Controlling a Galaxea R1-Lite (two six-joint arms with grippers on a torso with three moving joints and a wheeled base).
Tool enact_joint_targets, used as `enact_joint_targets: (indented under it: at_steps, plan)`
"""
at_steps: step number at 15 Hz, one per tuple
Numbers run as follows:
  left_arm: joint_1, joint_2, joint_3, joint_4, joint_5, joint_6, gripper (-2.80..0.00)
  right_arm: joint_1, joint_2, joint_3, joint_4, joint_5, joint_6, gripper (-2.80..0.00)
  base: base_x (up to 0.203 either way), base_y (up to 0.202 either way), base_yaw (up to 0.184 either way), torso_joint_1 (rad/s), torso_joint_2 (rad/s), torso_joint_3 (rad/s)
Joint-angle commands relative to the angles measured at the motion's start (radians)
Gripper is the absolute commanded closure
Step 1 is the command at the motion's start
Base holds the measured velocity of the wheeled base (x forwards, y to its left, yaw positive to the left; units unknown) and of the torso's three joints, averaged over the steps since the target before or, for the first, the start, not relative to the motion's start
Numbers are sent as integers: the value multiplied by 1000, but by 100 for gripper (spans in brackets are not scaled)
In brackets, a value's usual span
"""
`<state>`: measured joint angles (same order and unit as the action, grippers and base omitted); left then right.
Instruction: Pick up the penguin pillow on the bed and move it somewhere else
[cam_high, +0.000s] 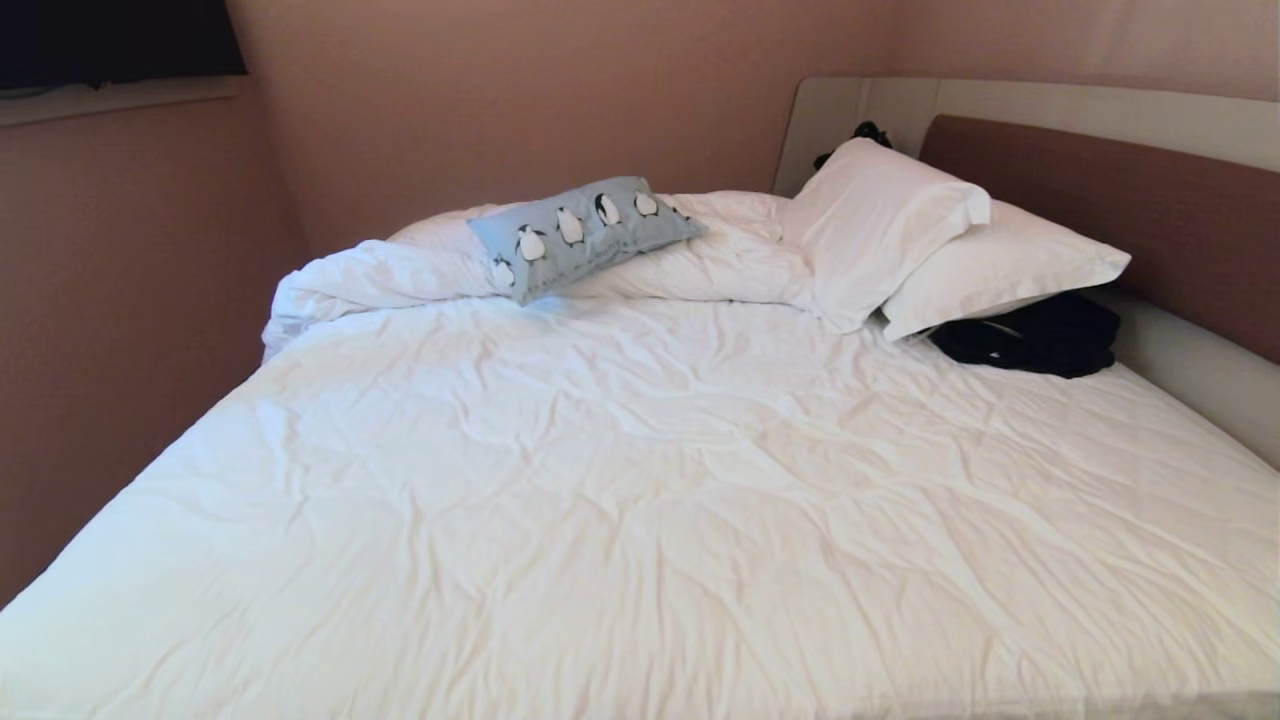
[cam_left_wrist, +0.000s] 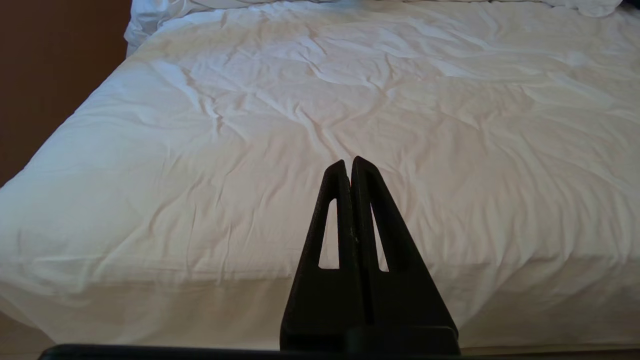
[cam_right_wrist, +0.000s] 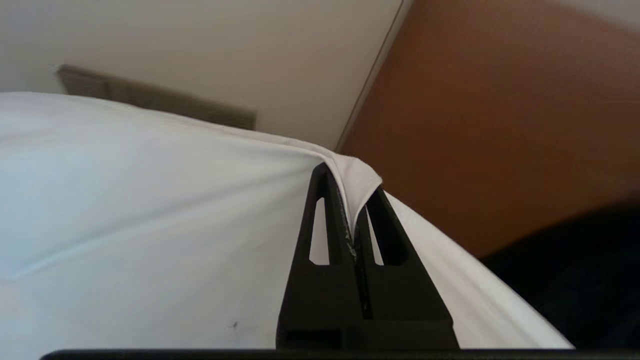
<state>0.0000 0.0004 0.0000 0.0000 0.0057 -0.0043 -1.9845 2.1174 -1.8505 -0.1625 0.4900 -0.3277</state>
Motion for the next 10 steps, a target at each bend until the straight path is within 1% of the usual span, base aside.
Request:
enact_joint_targets:
  at_steps: [1,3,7,10]
  plan:
    - [0,0,1,0,0,0,0,-4,27,5,-238,1,-28,0,0,0,0,0,0,0]
    - [0,0,1,0,0,0,0,-9,52,5,-287,1,-69,0,0,0,0,0,0,0]
    - [0,0,0,0,0,0,0,-32,127,4,-505,-1,-98,0,0,0,0,0,0,0]
    - [0,0,0,0,0,0,0,-47,139,5,-514,2,-100,0,0,0,0,0,0,0]
